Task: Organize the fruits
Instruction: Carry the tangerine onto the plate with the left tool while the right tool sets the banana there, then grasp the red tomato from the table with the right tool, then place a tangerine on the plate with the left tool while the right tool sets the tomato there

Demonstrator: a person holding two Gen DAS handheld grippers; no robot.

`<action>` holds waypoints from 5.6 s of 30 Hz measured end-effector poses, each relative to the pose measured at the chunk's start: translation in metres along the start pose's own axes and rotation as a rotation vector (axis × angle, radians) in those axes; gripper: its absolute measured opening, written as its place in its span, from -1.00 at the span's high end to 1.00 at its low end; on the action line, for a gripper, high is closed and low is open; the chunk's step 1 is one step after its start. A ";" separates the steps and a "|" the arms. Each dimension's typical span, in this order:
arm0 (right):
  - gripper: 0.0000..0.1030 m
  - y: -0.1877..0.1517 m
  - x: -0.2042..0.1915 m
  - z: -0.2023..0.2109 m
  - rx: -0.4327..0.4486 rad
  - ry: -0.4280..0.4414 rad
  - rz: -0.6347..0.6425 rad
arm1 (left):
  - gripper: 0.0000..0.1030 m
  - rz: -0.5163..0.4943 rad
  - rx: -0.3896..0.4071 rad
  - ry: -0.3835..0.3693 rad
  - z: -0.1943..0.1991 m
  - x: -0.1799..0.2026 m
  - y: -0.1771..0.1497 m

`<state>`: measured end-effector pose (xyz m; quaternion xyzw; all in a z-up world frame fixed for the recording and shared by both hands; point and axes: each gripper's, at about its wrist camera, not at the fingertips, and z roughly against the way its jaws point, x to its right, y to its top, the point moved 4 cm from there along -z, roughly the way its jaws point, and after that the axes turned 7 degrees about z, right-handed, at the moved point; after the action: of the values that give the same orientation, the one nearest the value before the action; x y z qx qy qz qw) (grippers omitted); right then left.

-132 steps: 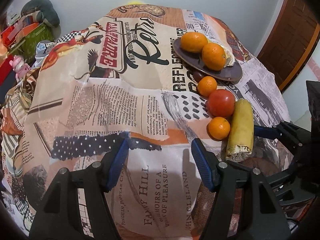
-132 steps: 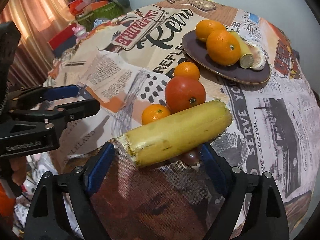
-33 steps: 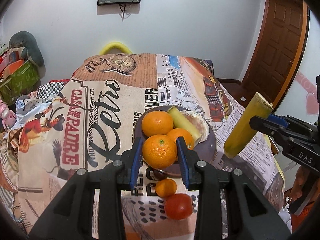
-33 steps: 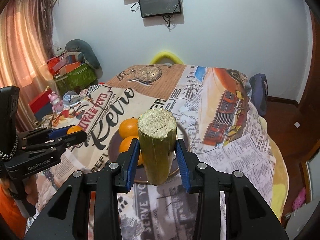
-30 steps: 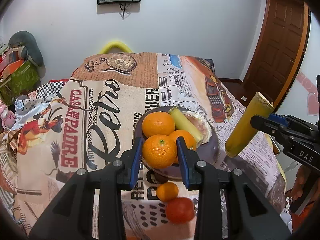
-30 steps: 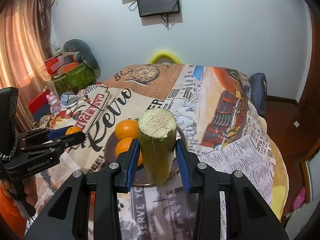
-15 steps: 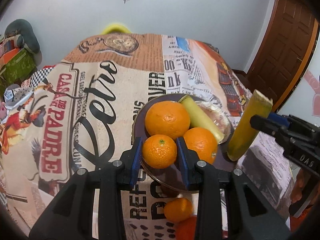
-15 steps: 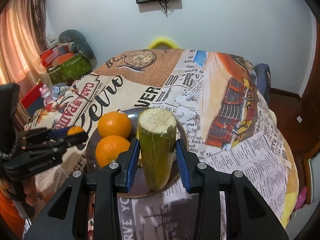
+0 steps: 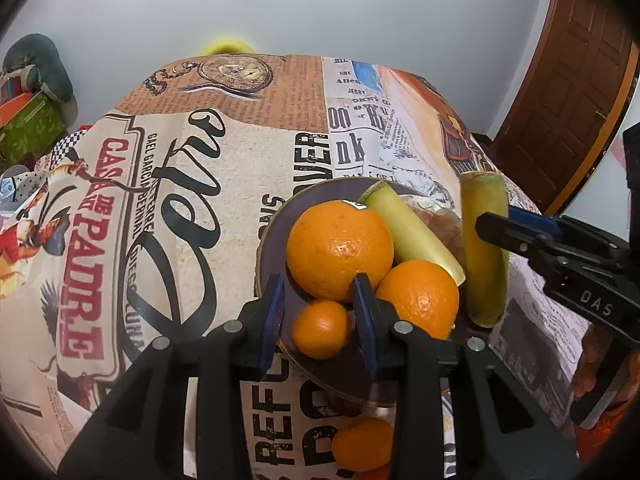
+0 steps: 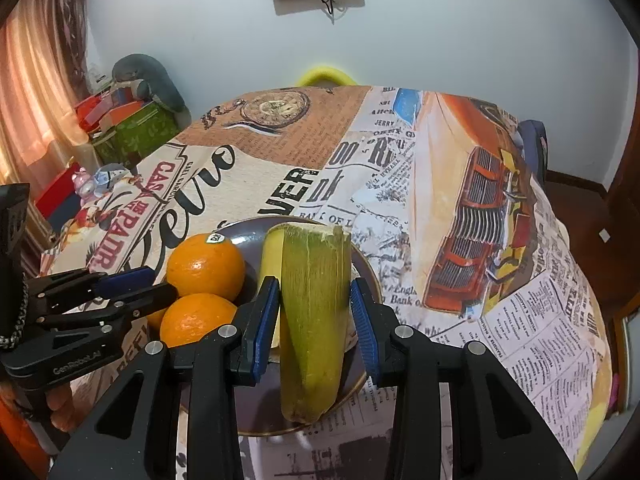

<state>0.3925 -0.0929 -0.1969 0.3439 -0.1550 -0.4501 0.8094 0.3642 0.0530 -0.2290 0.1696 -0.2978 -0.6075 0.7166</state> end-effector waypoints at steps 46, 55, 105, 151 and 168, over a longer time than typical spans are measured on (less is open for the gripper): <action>-0.18 -0.053 -0.102 0.087 0.006 0.047 0.088 | -0.13 -0.027 0.153 0.083 0.167 -0.011 -0.067; -0.20 -0.075 -0.128 0.051 -0.097 0.092 0.108 | -0.13 -0.004 0.082 0.099 0.151 -0.032 -0.096; 0.12 -0.085 -0.031 0.061 -0.057 0.000 -0.024 | -0.02 -0.039 -0.119 0.049 0.026 0.019 -0.087; 0.12 0.009 -0.038 0.024 0.059 0.021 0.026 | 0.28 0.050 0.032 0.007 0.031 -0.012 -0.004; 0.12 0.013 -0.041 -0.028 -0.020 0.064 0.037 | 0.28 0.064 -0.010 0.005 -0.001 -0.020 -0.002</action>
<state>0.3936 -0.0422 -0.2056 0.3470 -0.1309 -0.4254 0.8255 0.3614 0.0721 -0.2350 0.1577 -0.2984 -0.5853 0.7372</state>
